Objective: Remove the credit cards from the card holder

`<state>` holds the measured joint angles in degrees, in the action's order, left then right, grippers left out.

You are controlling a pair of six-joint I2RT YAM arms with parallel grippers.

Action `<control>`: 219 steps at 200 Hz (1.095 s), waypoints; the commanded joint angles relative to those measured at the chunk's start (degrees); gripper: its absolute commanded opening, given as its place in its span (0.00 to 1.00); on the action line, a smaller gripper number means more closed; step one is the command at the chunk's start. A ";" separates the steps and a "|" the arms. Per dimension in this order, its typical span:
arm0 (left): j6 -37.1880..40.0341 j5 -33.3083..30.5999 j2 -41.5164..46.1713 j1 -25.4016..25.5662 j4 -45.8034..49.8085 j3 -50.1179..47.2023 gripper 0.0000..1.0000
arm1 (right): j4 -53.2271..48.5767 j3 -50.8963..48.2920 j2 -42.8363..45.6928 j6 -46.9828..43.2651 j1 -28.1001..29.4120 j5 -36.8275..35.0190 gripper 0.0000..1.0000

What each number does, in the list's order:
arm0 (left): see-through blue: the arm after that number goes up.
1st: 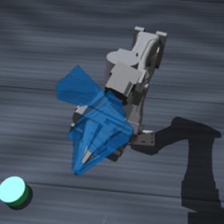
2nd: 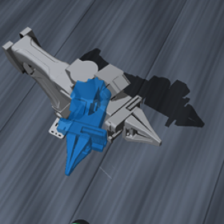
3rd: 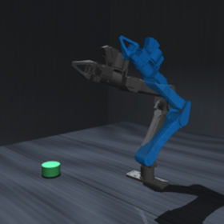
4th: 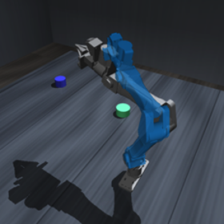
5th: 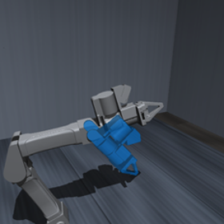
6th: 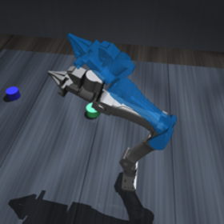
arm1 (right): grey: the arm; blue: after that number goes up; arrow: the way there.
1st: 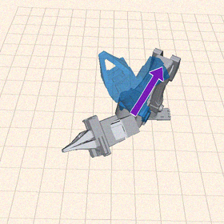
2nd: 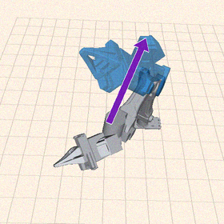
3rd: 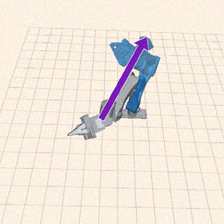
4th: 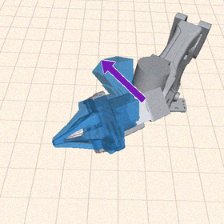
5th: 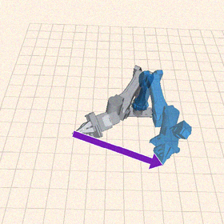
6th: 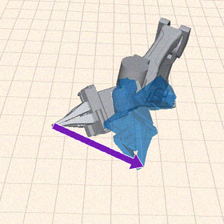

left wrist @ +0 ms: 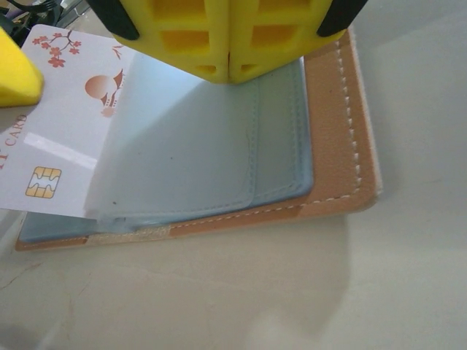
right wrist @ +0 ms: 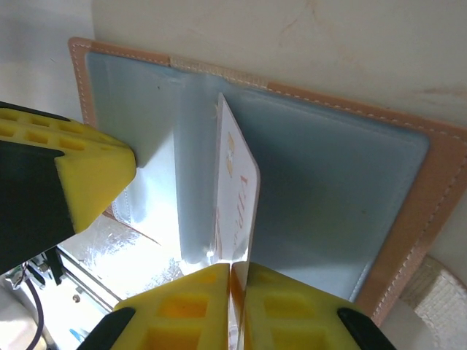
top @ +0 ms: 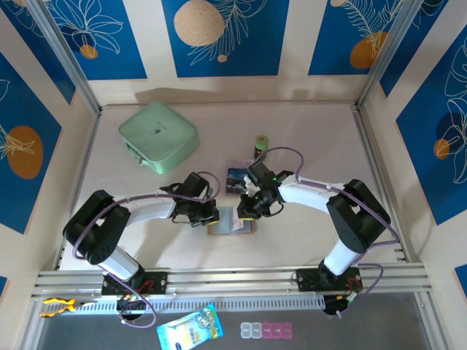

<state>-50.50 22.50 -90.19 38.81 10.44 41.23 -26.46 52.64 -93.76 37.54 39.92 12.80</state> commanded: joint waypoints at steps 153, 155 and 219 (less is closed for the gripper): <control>0.91 -3.31 4.64 0.90 5.44 1.04 0.03 | -8.32 4.20 5.98 -4.37 -0.32 -3.04 0.04; 0.95 -3.36 4.73 0.98 5.57 1.04 0.03 | -8.58 4.35 6.09 -4.88 -0.36 -3.04 0.04; 1.59 -3.76 6.19 0.32 5.57 0.08 0.06 | -20.89 15.54 6.32 -32.51 -1.28 -10.44 0.03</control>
<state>-50.46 19.18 -84.75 39.53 14.66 41.95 -40.21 63.55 -88.27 20.14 39.29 6.13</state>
